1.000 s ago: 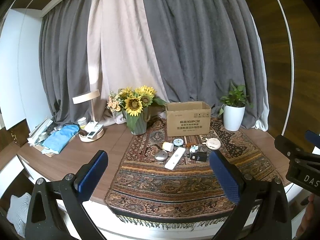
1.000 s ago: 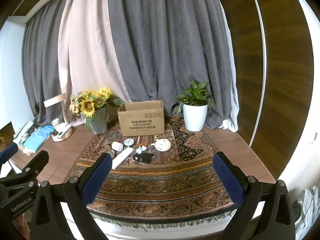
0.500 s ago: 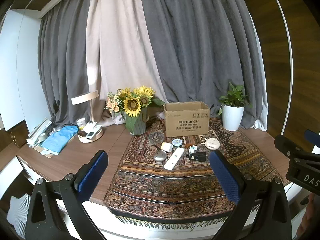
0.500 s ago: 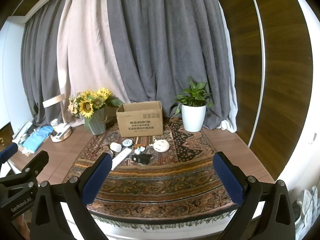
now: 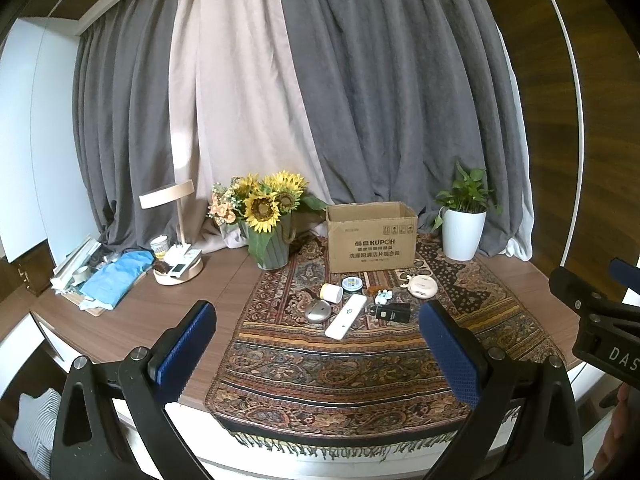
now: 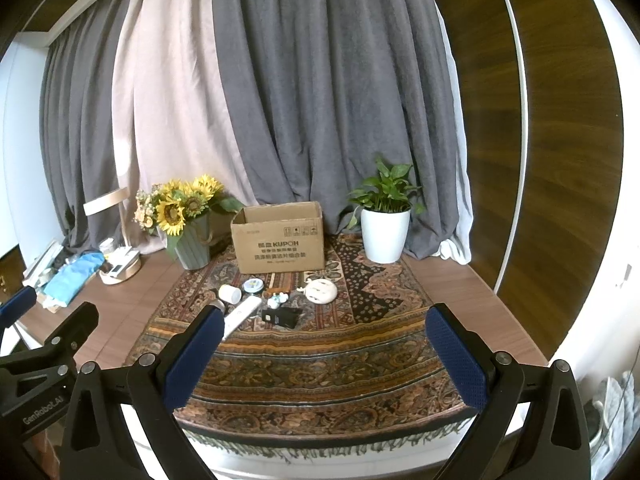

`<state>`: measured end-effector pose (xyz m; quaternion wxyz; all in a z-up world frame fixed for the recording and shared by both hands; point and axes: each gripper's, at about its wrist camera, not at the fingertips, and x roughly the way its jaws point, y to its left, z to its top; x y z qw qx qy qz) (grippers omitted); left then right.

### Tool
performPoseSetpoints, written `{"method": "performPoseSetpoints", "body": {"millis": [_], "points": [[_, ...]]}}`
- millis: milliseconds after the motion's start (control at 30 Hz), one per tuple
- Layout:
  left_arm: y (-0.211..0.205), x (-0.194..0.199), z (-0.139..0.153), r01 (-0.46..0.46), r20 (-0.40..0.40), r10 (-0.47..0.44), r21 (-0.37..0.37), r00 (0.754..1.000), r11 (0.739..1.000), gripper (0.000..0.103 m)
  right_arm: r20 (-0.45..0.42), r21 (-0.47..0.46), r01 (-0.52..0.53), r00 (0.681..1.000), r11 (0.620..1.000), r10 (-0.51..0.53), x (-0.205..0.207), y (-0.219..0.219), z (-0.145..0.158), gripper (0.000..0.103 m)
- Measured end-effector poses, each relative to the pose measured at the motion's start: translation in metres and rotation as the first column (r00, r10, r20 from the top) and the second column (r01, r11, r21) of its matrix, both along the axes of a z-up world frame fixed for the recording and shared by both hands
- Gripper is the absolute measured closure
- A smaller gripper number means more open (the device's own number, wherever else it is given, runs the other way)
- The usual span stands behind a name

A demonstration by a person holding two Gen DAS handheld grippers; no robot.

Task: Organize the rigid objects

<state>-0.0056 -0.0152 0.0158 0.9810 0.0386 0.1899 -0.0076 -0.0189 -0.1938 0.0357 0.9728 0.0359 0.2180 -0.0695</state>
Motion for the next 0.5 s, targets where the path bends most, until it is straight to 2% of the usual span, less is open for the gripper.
{"method": "performPoseSetpoints", "body": {"millis": [500], "points": [[-0.0006, 0.0, -0.0003, -0.001, -0.001, 0.001, 0.0, 1.0, 1.0, 0.0, -0.003, 0.002, -0.002, 1.0, 1.0, 0.002, 0.001, 0.0026, -0.0008, 0.001]]}}
